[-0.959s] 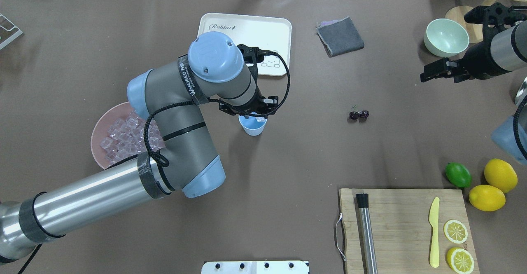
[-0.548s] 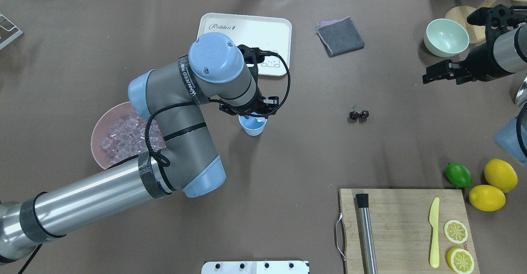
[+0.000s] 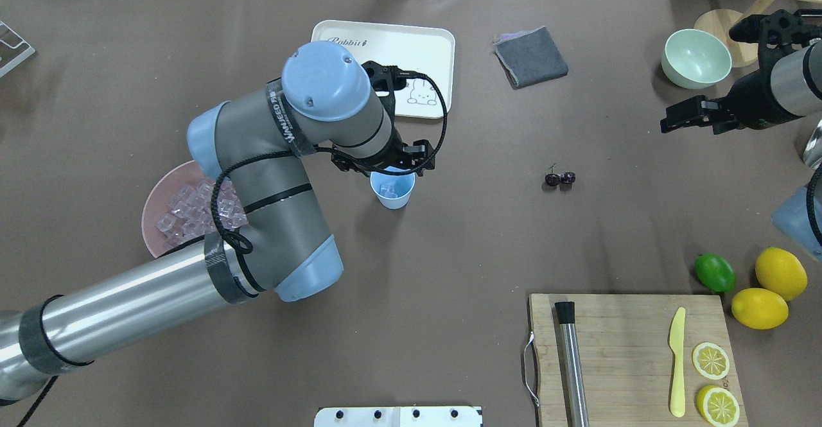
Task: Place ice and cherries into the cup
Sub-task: 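Open the left gripper to drop the ice cube into the cup, then move the left gripper back over the pink ice bowl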
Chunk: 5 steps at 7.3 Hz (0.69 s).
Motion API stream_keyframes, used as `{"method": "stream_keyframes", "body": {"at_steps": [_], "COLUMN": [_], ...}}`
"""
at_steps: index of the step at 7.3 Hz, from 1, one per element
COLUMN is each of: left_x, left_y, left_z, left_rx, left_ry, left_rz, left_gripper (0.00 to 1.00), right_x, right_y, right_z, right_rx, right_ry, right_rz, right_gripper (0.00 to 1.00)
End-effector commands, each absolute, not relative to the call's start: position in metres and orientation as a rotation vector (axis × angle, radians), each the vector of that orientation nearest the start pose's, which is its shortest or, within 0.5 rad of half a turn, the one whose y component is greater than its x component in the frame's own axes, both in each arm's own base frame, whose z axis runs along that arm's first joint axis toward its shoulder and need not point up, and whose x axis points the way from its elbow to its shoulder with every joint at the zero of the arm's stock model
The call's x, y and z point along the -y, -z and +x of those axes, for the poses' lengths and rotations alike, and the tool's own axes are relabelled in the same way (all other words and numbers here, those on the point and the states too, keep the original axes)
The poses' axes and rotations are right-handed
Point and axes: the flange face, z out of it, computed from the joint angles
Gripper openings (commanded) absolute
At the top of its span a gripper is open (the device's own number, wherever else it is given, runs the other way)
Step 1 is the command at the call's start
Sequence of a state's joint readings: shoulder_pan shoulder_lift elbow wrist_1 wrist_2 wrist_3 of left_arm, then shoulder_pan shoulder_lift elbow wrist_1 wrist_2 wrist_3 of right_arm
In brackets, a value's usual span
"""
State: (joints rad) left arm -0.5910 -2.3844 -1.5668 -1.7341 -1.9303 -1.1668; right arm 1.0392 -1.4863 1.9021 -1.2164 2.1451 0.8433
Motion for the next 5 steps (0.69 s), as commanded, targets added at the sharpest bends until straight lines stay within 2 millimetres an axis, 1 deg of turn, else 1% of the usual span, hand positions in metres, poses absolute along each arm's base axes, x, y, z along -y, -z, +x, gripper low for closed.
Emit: {"method": "stream_keyframes", "body": {"at_steps": [1,2,3,4,5], "left_x": [0.484,0.468,0.459,0.453,0.452], "left_y": [-0.218,-0.252,-0.279,-0.307,-0.31], "left_z": [0.453,0.426,0.412,0.407,0.408], "left_rx": [-0.975,-0.956,-0.93,-0.905,-0.908], "left_ry": [-0.035,-0.023,-0.008,-0.006,-0.007], "left_rz": [0.172,0.163,0.144,0.124,0.125], "left_gripper": [0.97,0.97,0.97,0.97,0.97], "right_x": [0.493,0.493,0.494,0.495,0.495], "right_y": [-0.417,-0.417,-0.415,-0.414,-0.414], "right_z": [-0.198,-0.2,-0.201,-0.201,-0.202], "right_rx": [0.894,0.885,0.884,0.882,0.88], "right_ry": [-0.068,-0.068,-0.068,-0.069,-0.069], "right_rz": [0.236,0.243,0.25,0.254,0.257], "right_gripper": [0.99,0.99,0.99,0.99,0.99]}}
